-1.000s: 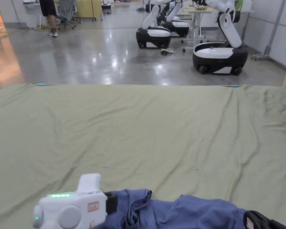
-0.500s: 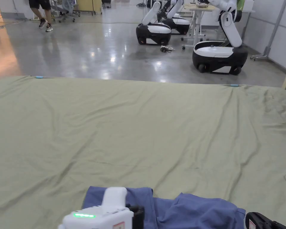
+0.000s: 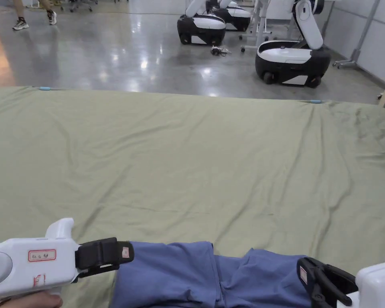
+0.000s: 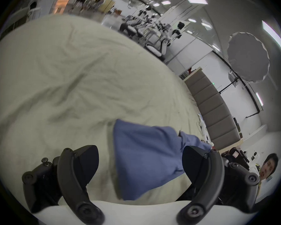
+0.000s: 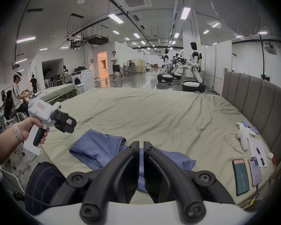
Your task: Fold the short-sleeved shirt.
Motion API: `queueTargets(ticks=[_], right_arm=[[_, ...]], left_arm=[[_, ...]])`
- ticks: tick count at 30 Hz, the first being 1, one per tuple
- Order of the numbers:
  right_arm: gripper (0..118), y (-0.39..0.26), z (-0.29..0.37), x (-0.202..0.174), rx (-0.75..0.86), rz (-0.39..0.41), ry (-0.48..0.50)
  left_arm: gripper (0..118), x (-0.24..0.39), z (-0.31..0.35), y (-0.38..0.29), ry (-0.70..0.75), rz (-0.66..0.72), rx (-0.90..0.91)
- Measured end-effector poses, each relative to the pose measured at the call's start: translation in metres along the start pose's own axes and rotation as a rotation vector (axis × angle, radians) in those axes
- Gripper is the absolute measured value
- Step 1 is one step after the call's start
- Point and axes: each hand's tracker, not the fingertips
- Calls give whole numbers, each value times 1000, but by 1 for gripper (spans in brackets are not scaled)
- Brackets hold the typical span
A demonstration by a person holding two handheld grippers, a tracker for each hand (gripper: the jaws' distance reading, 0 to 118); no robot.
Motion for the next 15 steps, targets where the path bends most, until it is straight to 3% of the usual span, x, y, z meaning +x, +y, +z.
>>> queueTargets(ticks=[3,6,8,9,10,11,12,14,15], right_arm=[[7,4,-21,-4,-29,-16,14],[7,7,-40,-9,-57,-3,6],[7,10,-52,-13,-73,9,-2],[7,11,-57,-15,-79,12,-5],[7,12,-62,-17,-82,11,-8],[7,14,-65,-18,-84,6,-6],[7,16,-67,-20,-86,0,-4],[7,18,-70,-24,-86,-8,-4],[7,19,-72,-25,-88,-11,-4]], left_arm=[[104,-30,-30,-11,-175,142,-97],[104,-37,-52,-17,-437,219,-72],[101,-33,-71,-16,-483,239,-89],[85,-30,-80,-15,-460,228,-89],[22,-45,-90,-5,-423,218,-86],[9,-45,-96,-2,-339,225,-101],[9,-48,-105,-4,-195,207,-143],[9,-48,-98,-4,-336,197,-120],[9,-44,-91,-1,-282,189,-126]])
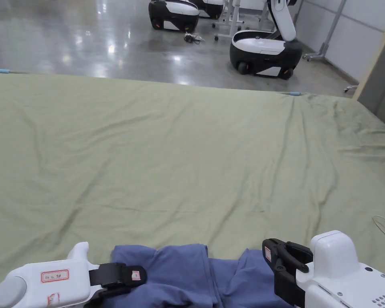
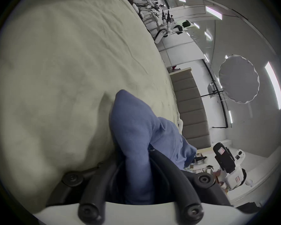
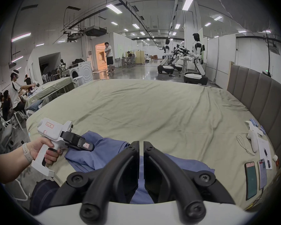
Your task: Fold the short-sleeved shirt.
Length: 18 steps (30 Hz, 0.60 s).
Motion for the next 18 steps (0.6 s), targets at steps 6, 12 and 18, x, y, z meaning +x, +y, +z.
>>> queueTargets(ticks=[6,12,18], right_arm=[[7,-3,0,-2,-15,2,2],[7,-13,15,3,-7,2,10],[7,-21,35,24,2,-2,-17]], left_arm=[[9,28,61,9,269,-179,113],[9,80,94,-10,472,-259,189],[9,186,32,-60,538,-416,231]])
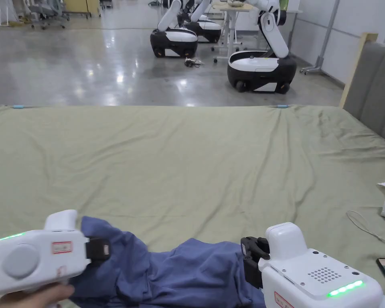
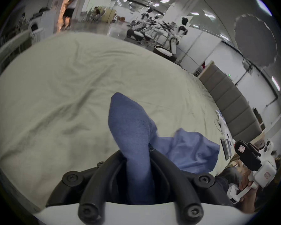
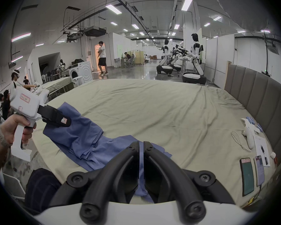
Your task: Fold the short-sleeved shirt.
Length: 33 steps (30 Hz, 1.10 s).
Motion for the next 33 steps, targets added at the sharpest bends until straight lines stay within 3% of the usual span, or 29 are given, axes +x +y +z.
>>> queueTargets(ticks=[3,7,11,12,14,15,16,20,24,25,27,28,33], right_arm=[[7,-6,4,17,-30,20,-47],[7,-12,2,47,-79,17,-72],[7,-18,7,68,-75,-6,-49],[7,-18,8,71,-73,-9,-45],[7,-17,10,75,-62,-18,-26],[7,-17,11,76,-59,-23,-16],[7,-17,12,76,-54,-26,-8],[7,-19,13,77,-40,-16,23],[7,-20,9,79,-34,-36,36],[7,-20,9,80,-37,-43,38],[7,-21,10,79,-42,-46,40],[7,-21,10,79,-47,-43,37],[7,-21,12,76,-81,-26,28]], left_arm=[[9,53,-32,-10,59,-98,4],[9,121,-81,-36,86,-76,-8],[13,155,-125,-62,206,-153,-55],[24,156,-132,-66,182,-155,-75],[68,159,-127,-70,138,-221,-102],[83,163,-116,-70,106,-262,-78],[90,166,-103,-69,120,-283,-39],[90,143,-19,-56,-20,-185,172],[87,103,-18,-41,95,-59,127],[69,100,-30,-42,108,-50,79],[18,105,-53,-53,45,-14,3],[14,112,-69,-63,30,10,-51],[14,160,-143,-103,-121,-11,-168]])
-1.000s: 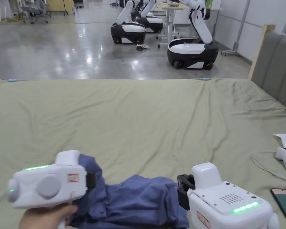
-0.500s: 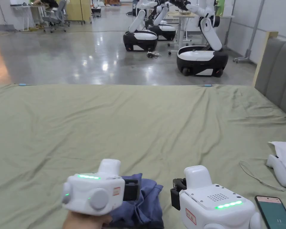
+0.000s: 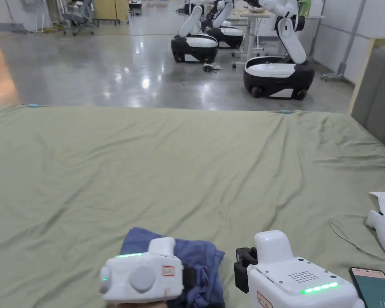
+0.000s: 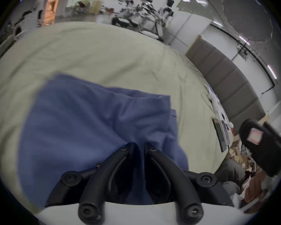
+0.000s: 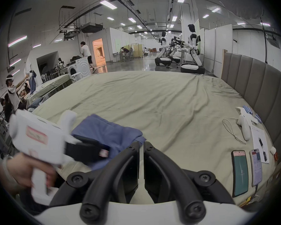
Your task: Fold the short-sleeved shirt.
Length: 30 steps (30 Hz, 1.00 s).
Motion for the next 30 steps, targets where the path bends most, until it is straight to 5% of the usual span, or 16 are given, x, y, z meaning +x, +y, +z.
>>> queueTargets(ticks=[7,9,13,15,16,19,24,25,26,27,28,30], right_arm=[[7,22,-22,-39,-46,62,90],[7,24,-52,-50,-85,12,171],[7,3,-119,-65,-223,-63,242],[7,-13,-141,-68,-360,4,72],[7,-20,-145,-66,-360,25,33],[6,-19,-138,-55,-299,-135,79],[5,-13,-141,-62,-317,-66,56],[5,-13,-141,-61,-316,-67,57],[5,-13,-140,-61,-315,-69,60],[5,-14,-139,-59,-309,-76,67],[5,-15,-137,-57,-305,-78,68],[5,-13,-128,-57,-286,-79,77]], left_arm=[[14,-27,71,10,-65,4,140],[17,-48,105,12,-53,13,208],[98,-105,140,17,-13,23,234],[100,-135,143,16,21,46,231],[100,-150,140,16,15,70,220],[100,-183,113,12,-182,225,100],[98,-164,50,14,-446,298,29],[90,-158,42,17,-495,315,28],[64,-154,34,21,-482,347,7],[26,-150,27,24,-407,349,-23],[26,-148,25,26,-306,312,-28],[25,-151,33,32,-346,283,-27]])
